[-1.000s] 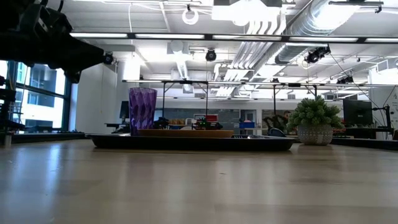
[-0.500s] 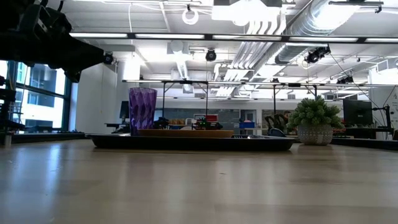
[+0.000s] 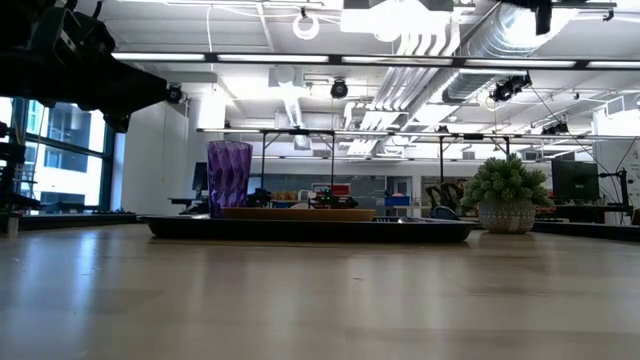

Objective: Pick and place plate/cup/fork/spoon on tray
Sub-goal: Return to Home Position

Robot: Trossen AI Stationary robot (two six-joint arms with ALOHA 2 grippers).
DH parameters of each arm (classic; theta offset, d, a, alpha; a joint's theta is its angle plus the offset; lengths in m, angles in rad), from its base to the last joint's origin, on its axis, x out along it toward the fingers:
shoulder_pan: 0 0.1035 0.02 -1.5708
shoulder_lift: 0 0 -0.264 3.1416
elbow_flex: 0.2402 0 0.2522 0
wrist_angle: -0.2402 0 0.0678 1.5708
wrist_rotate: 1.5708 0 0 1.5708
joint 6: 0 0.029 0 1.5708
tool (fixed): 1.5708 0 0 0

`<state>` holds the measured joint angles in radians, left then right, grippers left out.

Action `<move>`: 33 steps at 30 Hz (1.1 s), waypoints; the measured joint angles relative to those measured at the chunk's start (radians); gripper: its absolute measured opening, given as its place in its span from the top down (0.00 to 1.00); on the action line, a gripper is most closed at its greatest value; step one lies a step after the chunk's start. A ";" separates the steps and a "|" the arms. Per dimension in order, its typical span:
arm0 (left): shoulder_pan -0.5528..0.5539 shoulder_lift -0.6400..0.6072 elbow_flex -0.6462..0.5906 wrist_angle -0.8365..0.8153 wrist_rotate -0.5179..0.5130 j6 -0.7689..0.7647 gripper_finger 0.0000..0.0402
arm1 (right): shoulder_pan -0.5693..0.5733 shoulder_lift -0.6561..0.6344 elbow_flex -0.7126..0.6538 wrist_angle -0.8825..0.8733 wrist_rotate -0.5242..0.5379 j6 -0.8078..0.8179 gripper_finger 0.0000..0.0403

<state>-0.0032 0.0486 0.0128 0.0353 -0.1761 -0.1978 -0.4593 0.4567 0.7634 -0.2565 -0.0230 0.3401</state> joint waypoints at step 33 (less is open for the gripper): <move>0.000 0.000 0.000 0.000 0.000 0.000 0.78 | 0.441 -0.211 -0.386 0.180 0.256 -0.190 0.83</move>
<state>-0.0032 0.0490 0.0128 0.0349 -0.1761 -0.1978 -0.0179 0.2459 0.3771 -0.0766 0.2330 0.1497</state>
